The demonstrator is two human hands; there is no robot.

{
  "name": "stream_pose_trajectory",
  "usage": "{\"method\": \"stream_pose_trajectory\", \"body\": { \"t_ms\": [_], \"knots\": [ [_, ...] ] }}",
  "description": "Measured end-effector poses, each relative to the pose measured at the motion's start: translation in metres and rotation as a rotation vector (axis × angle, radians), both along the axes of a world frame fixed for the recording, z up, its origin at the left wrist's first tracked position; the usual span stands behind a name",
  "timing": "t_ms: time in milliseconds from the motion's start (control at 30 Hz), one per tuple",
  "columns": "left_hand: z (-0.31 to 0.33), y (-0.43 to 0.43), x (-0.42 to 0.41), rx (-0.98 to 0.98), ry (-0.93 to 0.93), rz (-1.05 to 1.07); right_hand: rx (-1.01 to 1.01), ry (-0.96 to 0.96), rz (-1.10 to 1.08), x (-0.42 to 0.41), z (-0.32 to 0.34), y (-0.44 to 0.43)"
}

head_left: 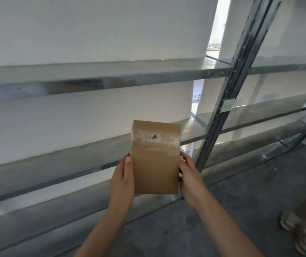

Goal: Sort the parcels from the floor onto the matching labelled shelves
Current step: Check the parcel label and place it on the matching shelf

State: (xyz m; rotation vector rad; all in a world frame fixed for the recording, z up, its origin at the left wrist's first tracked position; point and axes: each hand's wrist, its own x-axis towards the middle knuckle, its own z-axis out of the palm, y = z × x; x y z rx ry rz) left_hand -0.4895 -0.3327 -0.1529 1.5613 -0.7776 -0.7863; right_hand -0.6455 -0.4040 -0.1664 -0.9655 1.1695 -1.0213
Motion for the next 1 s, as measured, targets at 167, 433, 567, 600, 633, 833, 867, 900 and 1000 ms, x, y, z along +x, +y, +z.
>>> {"method": "stream_pose_trajectory", "body": {
  "t_ms": [167,433,567,600,633,833,867,900,1000],
  "knots": [
    [0.007,0.032,0.042,-0.025,0.037,0.167,0.098,-0.116,0.194,0.056,0.015,0.004],
    [0.021,0.06,0.053,-0.097,0.071,0.326,0.098,-0.157,0.49,0.082,0.032,-0.002],
    [0.029,0.074,0.047,-0.122,0.083,0.352,0.049,-0.153,0.585,0.081,0.039,-0.003],
    [0.03,0.077,0.045,-0.136,0.086,0.361,0.046,-0.158,0.597,0.08,0.039,-0.004],
    [0.032,0.079,0.043,-0.149,0.092,0.367,0.045,-0.155,0.615,0.079,0.038,-0.005],
    [0.033,0.089,0.022,-0.152,0.054,0.35,-0.006,-0.085,0.762,0.061,0.04,-0.007],
    [0.033,0.09,0.018,-0.151,0.043,0.345,-0.027,-0.072,0.766,0.057,0.042,-0.005],
    [0.033,0.091,0.016,-0.153,0.035,0.337,-0.049,-0.06,0.77,0.053,0.044,-0.002],
    [0.034,0.095,0.011,-0.162,0.036,0.313,-0.08,-0.069,0.764,0.043,0.05,0.008]
  ]
}}
